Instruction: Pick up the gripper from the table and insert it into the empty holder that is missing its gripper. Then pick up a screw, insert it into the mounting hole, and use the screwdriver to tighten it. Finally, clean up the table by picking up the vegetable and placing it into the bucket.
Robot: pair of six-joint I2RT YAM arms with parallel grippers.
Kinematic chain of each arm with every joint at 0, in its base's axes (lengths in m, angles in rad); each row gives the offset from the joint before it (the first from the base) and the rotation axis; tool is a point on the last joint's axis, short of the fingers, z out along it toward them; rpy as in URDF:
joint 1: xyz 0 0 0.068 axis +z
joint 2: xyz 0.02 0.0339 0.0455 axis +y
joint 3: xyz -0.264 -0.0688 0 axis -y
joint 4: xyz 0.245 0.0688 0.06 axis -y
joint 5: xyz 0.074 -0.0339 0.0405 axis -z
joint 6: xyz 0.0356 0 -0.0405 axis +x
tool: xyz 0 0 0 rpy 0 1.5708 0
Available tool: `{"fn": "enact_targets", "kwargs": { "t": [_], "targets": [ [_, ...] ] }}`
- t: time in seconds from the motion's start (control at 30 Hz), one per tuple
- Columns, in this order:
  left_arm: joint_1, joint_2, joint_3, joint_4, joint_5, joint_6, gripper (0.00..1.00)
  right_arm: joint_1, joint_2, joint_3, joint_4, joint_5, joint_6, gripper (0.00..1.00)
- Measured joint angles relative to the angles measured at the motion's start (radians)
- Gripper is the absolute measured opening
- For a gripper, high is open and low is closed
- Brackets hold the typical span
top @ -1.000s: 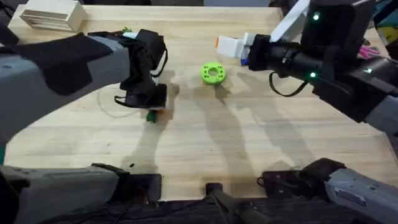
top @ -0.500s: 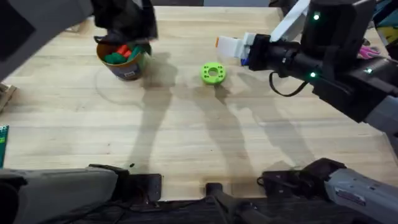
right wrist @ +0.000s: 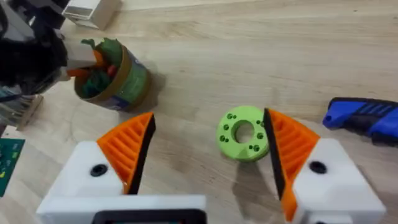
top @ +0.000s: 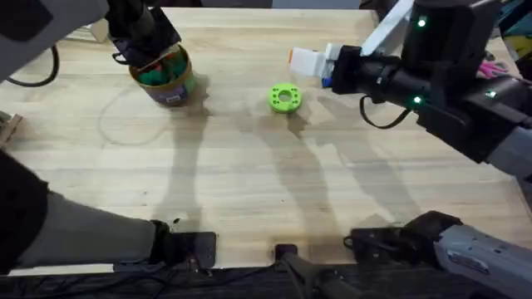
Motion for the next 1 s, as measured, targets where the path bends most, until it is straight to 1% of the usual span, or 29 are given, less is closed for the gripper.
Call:
{"fn": "enact_targets", "kwargs": {
  "t": [0.03,0.07,0.1,0.17,0.2,0.23,0.27,0.37,0.43,0.5,0.57,0.63,0.7,0.77,0.83,0.93,1.0],
  "targets": [
    [0.000,0.006,0.000,0.000,0.000,-0.005,0.080,0.000,0.002,0.000,0.000,0.002,0.000,0.990],
    [0.000,0.007,0.000,0.001,0.000,-0.006,0.256,0.000,0.003,0.000,0.000,0.003,0.000,0.990],
    [-0.001,0.007,0.000,0.001,0.000,-0.008,0.376,0.000,0.003,0.000,0.000,0.003,0.000,0.990],
    [0.000,0.004,0.000,0.001,0.000,-0.011,0.700,0.000,0.004,0.000,-0.004,0.003,0.000,0.990],
    [0.000,0.004,0.000,0.001,0.000,-0.013,0.878,0.000,0.003,0.000,-0.012,0.003,0.000,0.990],
    [0.000,0.004,0.000,0.001,0.000,-0.019,0.952,0.000,0.004,0.000,-0.021,0.003,0.000,0.990],
    [0.000,0.004,0.000,-0.002,0.000,-0.018,0.978,0.000,0.004,0.000,-0.033,0.003,0.000,0.990],
    [0.000,-0.011,0.000,-0.024,0.000,-0.018,0.985,-0.005,0.003,0.000,-0.062,0.002,0.000,0.990],
    [0.000,-0.042,0.000,-0.046,0.000,-0.018,0.985,-0.021,-0.001,0.000,-0.095,0.002,0.000,0.990],
    [0.000,-0.102,0.000,-0.072,0.000,-0.014,0.987,-0.048,-0.019,0.014,-0.182,0.002,-0.002,0.989],
    [-0.001,-0.176,0.000,-0.109,0.000,0.011,0.989,-0.074,-0.047,0.051,-0.301,0.003,-0.025,0.989],
    [-0.005,-0.266,0.000,-0.162,0.000,0.067,0.987,-0.092,-0.072,0.116,-0.430,0.003,-0.066,0.989],
    [-0.018,-0.362,0.000,-0.225,0.004,0.145,0.987,-0.098,-0.092,0.202,-0.553,0.003,-0.118,0.988],
    [-0.038,-0.440,0.002,-0.298,0.023,0.228,0.987,-0.099,-0.110,0.286,-0.662,0.002,-0.165,0.988],
    [-0.060,-0.512,0.002,-0.378,0.059,0.315,0.987,-0.099,-0.123,0.351,-0.760,0.002,-0.203,0.990],
    [-0.086,-0.586,0.002,-0.448,0.097,0.406,0.987,-0.099,-0.133,0.393,-0.851,0.002,-0.236,0.989],
    [-0.090,-0.623,0.002,-0.460,0.113,0.444,0.987,-0.099,-0.131,0.394,-0.884,0.002,-0.247,0.990]
  ]
}}
